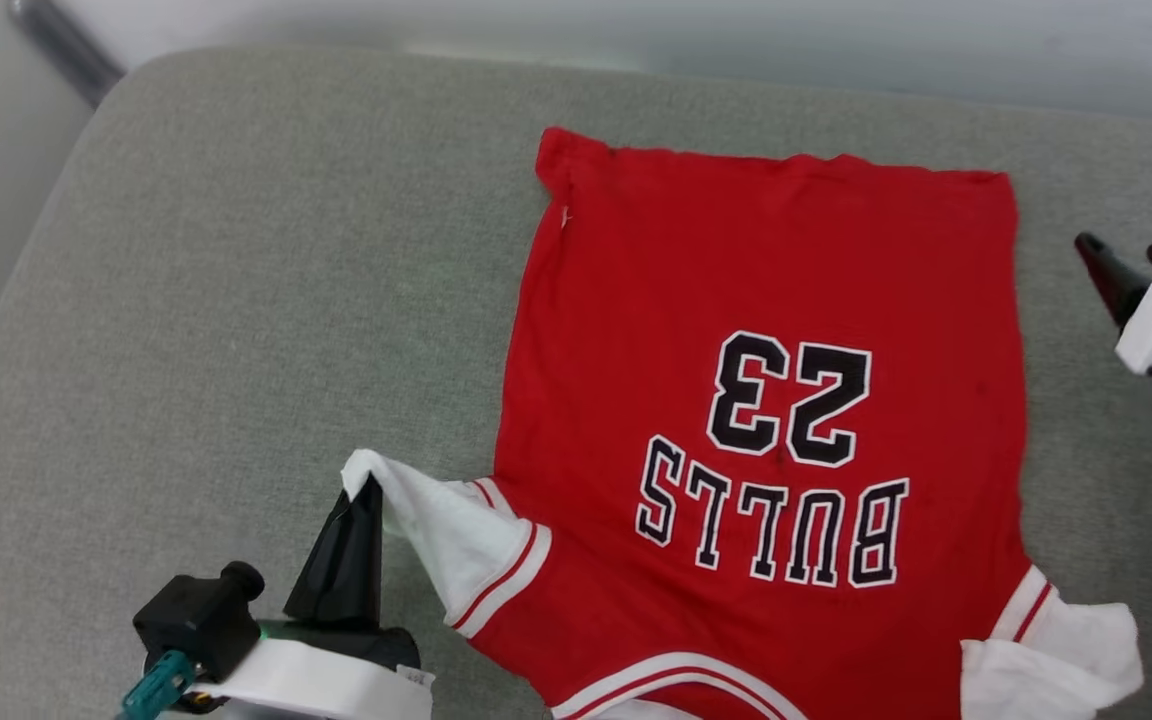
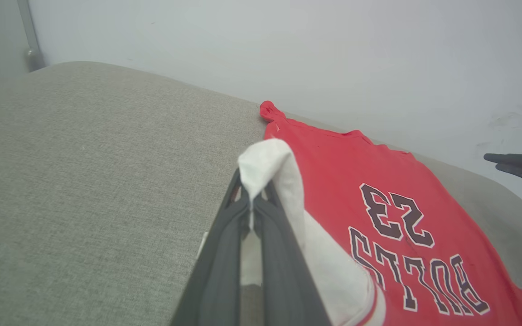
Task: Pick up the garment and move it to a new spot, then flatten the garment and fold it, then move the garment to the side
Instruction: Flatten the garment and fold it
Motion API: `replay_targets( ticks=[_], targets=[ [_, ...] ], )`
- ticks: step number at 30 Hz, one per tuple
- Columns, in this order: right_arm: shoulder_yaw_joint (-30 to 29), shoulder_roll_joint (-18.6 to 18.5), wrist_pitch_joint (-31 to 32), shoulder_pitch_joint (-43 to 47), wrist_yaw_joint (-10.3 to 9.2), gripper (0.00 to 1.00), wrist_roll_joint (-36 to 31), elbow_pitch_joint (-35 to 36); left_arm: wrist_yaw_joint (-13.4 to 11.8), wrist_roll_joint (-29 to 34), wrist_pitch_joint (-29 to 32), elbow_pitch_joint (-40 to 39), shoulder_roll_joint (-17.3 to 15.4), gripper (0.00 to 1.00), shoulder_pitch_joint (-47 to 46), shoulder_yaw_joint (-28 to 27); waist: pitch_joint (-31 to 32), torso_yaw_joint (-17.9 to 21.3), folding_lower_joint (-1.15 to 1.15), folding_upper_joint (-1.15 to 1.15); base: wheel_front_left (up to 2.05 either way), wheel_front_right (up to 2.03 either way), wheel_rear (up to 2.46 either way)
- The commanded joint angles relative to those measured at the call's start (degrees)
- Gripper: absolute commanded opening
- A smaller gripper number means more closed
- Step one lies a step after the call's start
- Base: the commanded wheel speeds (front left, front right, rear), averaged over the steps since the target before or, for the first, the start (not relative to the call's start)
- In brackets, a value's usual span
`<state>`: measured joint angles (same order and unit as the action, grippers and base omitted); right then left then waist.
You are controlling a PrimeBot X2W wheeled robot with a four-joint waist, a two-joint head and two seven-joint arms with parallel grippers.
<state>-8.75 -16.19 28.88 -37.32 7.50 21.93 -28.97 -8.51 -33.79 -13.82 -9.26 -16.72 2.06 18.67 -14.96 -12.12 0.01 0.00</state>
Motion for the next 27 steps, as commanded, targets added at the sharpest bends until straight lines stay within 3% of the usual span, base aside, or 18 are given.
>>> replay_targets(
  ticks=[1,5,11,17,23,24,25,27],
  targets=[
    [0.0,-0.4,0.8,-1.6,-0.02,1.00,-0.5,-0.5,0.3,0.4,-0.3,-0.3,0.4,0.00,-0.8,0.2,-3.5,-3.2,-0.01,0.00,0.00,0.00,0.00],
    [-1.3,-2.5,8.2,-10.0,-0.02,1.00,-3.2,-4.7,1.8,1.0,-0.9,-1.2,1.7,0.00,-3.0,0.6,-7.2,-5.7,-0.01,0.00,0.00,0.00,0.00],
    [-3.8,-3.6,14.1,-18.5,-0.02,1.00,-8.7,-8.1,4.1,1.6,-1.3,-1.5,4.0,0.00,-5.7,0.8,-12.3,-8.7,-0.01,0.00,0.00,0.00,0.00],
    [-5.6,-2.5,17.3,-22.2,-0.02,1.00,-13.0,-10.7,6.5,2.3,-1.4,-0.4,5.4,0.00,-7.4,0.6,-16.0,-9.4,-0.01,0.00,0.00,0.00,0.00],
    [-7.6,-0.7,22.6,-20.4,-0.05,1.00,-16.0,-16.1,8.1,3.4,-1.5,0.3,7.0,0.00,-8.2,-0.7,-17.5,-9.1,-0.01,0.00,0.00,0.00,0.00],
    [-8.2,-0.4,24.0,-19.9,-0.06,0.37,-16.5,-16.9,8.3,3.4,-1.5,0.6,7.2,0.00,-8.2,-0.9,-17.5,-9.0,-0.01,0.00,0.00,0.00,0.00],
    [-8.8,0.0,25.2,-19.4,-0.06,0.00,-17.0,-17.5,8.5,3.6,-1.5,0.7,7.4,0.00,-8.1,-1.2,-17.4,-8.9,-0.01,0.00,0.00,0.00,0.00],
    [-9.7,0.7,26.5,-19.2,-0.06,0.00,-17.7,-17.8,8.9,4.0,-1.5,1.2,7.7,0.00,-8.0,-1.6,-17.1,-8.8,-0.01,0.00,0.00,0.00,0.00]
  ],
)
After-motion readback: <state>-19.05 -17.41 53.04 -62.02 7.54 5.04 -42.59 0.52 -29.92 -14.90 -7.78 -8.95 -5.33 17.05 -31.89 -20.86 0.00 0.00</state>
